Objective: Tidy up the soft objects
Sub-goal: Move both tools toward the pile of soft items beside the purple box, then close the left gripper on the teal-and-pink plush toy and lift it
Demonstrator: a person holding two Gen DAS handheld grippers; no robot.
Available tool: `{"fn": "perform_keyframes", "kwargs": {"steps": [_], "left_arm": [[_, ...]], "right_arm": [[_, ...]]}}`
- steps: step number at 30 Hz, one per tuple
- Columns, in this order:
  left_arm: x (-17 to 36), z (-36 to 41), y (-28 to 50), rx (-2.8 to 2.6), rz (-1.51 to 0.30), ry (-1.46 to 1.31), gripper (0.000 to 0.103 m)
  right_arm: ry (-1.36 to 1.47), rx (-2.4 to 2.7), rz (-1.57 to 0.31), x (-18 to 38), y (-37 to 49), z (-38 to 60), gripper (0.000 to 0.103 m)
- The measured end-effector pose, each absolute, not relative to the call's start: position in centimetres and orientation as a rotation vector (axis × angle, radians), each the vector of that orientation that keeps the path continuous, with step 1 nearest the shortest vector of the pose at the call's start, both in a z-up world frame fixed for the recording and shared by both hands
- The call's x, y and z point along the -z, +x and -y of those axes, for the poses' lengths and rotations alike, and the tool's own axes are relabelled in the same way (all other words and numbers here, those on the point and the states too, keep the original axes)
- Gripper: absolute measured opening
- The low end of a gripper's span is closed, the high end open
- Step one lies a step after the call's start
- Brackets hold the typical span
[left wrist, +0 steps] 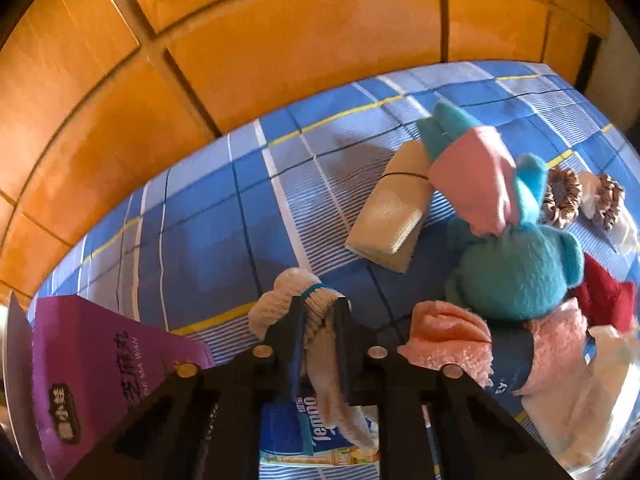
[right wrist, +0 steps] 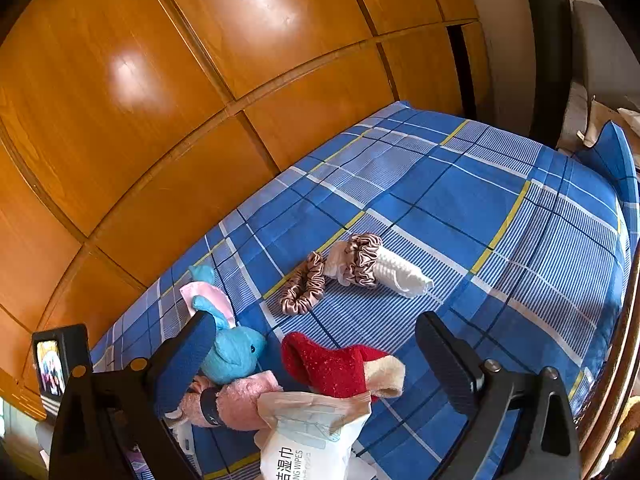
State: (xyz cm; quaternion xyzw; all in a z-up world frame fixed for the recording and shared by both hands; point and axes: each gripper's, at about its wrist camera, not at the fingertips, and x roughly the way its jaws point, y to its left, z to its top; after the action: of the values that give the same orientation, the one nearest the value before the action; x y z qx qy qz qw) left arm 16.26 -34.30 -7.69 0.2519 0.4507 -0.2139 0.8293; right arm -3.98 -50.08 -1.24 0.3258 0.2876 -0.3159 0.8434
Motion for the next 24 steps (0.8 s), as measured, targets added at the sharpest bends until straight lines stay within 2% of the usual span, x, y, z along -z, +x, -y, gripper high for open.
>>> {"fn": "perform_keyframes", "kwargs": {"steps": [2,6,7,16,24], "left_arm": [[7.0,34.1,15.6,0.486,-0.922,0.514,0.006],[5.3,33.4,14.2,0.536,-0.859,0.471,0.004],[5.0,33.4,13.9,0.545,-0.847,0.467,0.0],[2.2,32.9,10.2,0.624,-0.724,0.451,0.0],[1.1,32.3,8.1,0.691,-0.699,0.42,0.0]], "right_arm": [[0.69,0.656,-0.611,1.3,-3.9,50.1,0.096],[0.688,0.643,-0.626,1.5,-3.6,50.0,0.096],[0.684,0.642,-0.63,1.5,-3.5,49.9,0.096],[0.681,0.653,-0.655,1.8,-3.3,50.0,0.096],[0.679,0.657,-0.659,1.8,-3.3,50.0,0.096]]}}
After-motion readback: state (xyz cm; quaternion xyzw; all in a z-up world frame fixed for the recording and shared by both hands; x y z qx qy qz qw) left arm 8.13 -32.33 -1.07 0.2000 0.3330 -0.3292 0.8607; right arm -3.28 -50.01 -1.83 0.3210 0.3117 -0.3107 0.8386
